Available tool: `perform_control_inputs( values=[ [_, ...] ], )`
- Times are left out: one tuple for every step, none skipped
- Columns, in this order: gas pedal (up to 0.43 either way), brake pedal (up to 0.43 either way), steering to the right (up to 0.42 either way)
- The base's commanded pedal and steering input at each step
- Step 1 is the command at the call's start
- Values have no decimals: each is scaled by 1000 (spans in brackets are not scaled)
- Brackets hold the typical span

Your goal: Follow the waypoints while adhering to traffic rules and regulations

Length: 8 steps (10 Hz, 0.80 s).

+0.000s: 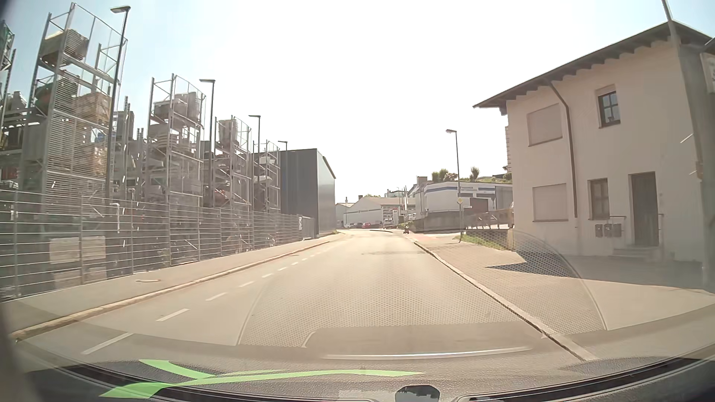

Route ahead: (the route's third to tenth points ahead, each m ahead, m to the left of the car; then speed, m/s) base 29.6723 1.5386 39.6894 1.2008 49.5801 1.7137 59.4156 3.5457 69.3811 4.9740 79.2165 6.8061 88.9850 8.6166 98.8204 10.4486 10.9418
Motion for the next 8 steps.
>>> perform_control_inputs(
  values=[
    [110, 0, 5],
    [98, 0, 5],
    [98, 0, 5],
    [98, 0, 4],
    [98, 0, 3],
    [98, 0, 2],
    [98, 0, 1],
    [98, 0, -1]
  ],
)
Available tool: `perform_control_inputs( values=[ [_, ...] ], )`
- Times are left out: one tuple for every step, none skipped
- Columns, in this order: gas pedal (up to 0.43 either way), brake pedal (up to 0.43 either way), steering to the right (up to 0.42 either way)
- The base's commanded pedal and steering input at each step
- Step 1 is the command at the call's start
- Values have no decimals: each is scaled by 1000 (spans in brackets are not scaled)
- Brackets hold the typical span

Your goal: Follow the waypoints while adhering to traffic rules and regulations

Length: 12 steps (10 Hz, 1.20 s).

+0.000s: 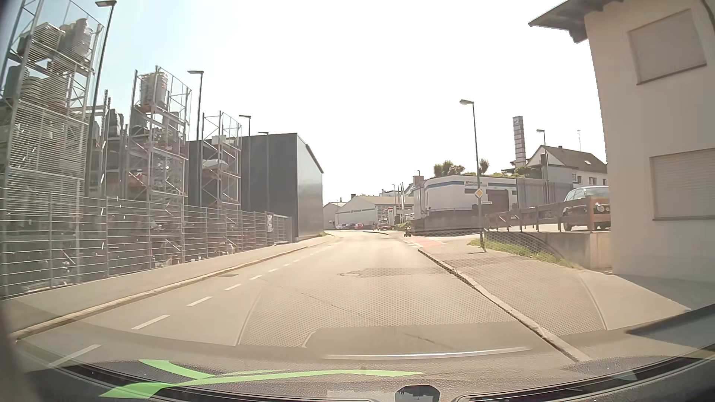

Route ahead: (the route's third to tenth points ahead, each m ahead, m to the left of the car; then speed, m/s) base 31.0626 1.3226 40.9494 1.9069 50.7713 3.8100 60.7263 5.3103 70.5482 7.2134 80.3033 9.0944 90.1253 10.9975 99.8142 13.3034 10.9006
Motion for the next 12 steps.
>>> perform_control_inputs(
  values=[
    [98, 0, -2],
    [98, 0, -2],
    [98, 0, -2],
    [98, 0, -2],
    [98, 0, -2],
    [98, 0, -2],
    [98, 0, -2],
    [98, 0, -2],
    [98, 0, -2],
    [98, 0, -2],
    [98, 0, -2],
    [98, 0, -3]
  ],
)
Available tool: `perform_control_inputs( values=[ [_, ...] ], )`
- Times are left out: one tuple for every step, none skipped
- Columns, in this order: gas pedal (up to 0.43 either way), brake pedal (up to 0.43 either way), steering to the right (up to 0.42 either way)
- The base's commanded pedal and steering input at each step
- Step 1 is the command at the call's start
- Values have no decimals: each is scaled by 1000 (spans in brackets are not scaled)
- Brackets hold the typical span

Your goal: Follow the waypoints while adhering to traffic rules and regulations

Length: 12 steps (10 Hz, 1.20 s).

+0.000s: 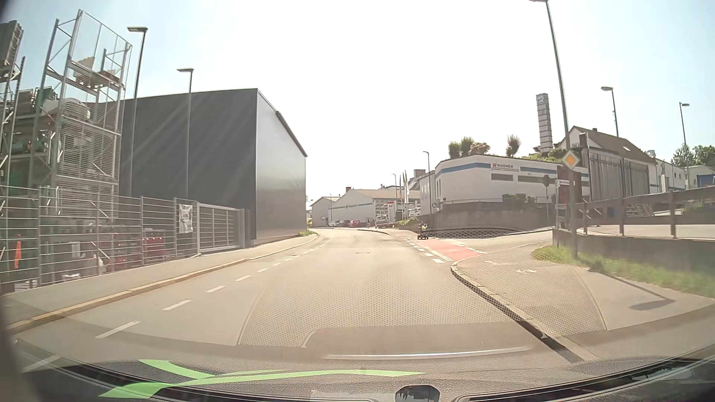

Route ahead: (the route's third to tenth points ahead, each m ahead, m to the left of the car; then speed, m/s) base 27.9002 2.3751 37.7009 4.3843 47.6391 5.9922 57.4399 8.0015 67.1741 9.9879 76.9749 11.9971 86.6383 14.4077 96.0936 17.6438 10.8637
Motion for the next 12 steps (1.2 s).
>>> perform_control_inputs(
  values=[
    [98, 0, -3],
    [98, 0, -3],
    [98, 0, -3],
    [98, 0, -3],
    [98, 0, -3],
    [98, 0, -3],
    [98, 0, -3],
    [98, 0, -3],
    [98, 0, -3],
    [98, 0, -3],
    [98, 0, -3],
    [98, 0, -4]
  ],
)
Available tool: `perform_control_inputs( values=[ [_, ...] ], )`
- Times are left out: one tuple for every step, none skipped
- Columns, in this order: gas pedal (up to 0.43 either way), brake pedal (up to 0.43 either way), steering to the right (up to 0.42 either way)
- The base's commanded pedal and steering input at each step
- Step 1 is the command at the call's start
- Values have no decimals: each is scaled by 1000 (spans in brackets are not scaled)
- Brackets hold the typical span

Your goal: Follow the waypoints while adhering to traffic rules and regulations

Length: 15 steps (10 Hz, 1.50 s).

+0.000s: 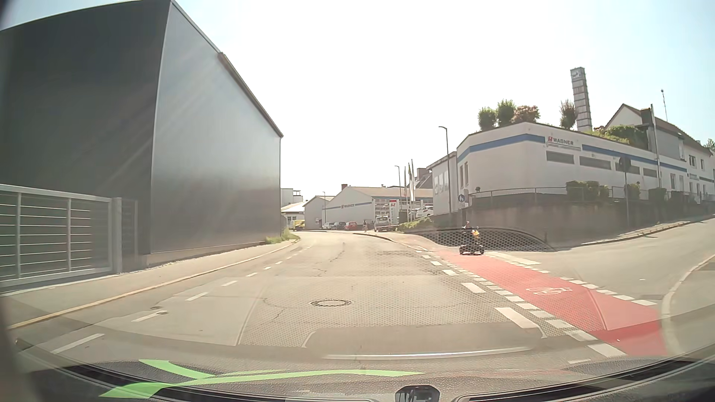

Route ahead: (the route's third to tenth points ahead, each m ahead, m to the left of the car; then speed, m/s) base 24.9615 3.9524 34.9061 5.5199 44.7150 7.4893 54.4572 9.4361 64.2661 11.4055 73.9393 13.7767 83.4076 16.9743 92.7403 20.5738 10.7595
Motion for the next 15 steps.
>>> perform_control_inputs(
  values=[
    [98, 0, -6],
    [98, 0, -7],
    [98, 0, -8],
    [98, 0, -8],
    [98, 0, -8],
    [98, 0, -8],
    [98, 0, -8],
    [98, 0, -8],
    [98, 0, -8],
    [98, 0, -9],
    [87, 0, -10],
    [87, 0, -13],
    [87, 0, -16],
    [87, 0, -17],
    [87, 0, -17]
  ],
)
